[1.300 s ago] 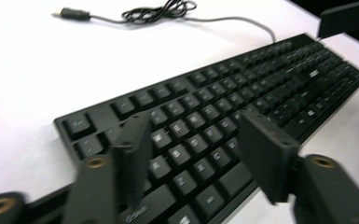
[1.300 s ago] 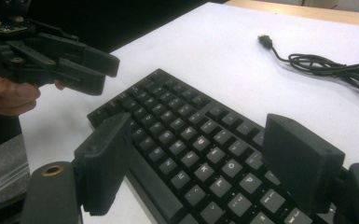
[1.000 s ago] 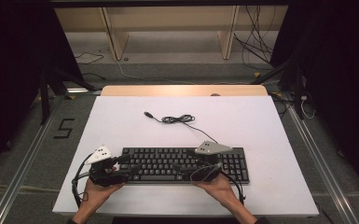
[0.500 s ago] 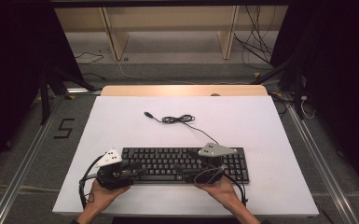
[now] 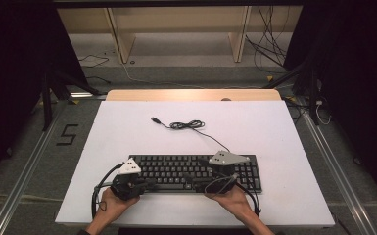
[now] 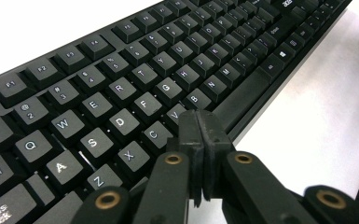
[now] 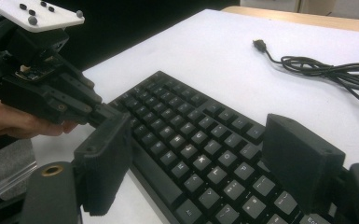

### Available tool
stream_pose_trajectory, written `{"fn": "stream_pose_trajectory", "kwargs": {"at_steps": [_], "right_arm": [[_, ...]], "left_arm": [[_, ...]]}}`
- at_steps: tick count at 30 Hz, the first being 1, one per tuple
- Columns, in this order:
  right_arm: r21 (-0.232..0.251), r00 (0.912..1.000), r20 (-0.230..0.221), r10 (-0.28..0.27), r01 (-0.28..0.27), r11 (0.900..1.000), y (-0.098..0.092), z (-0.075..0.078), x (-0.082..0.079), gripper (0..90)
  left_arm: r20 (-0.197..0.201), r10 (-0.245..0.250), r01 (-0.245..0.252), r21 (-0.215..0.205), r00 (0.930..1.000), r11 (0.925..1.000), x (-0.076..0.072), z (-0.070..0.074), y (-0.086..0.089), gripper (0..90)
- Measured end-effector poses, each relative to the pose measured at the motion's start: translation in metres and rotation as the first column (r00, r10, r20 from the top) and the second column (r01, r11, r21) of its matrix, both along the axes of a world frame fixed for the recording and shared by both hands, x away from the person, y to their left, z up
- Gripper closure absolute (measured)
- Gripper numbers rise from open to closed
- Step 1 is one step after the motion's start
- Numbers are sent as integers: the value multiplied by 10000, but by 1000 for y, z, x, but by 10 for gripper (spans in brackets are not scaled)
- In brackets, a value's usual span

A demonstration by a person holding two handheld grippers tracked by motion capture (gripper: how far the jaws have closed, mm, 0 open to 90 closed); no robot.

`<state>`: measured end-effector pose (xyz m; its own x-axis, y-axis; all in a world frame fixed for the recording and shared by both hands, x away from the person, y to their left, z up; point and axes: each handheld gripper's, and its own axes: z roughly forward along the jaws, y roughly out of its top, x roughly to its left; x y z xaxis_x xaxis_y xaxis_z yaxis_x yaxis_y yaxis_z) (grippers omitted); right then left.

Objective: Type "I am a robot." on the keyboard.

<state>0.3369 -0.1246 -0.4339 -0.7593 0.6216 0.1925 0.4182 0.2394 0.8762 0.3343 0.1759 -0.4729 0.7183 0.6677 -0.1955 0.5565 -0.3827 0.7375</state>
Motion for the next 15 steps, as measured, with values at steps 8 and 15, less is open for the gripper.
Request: {"fn": "stream_pose_trajectory", "kwargs": {"at_steps": [8,15], "right_arm": [[-18,10000,-25,29,-29,10000,0,-1,0,253],[-15,10000,-42,44,-44,10000,1,-1,0,254]], "left_arm": [[-119,-89,92,287,9999,9995,1,-2,-2,889],[-160,-88,94,366,9998,9993,3,-5,-3,889]]}}
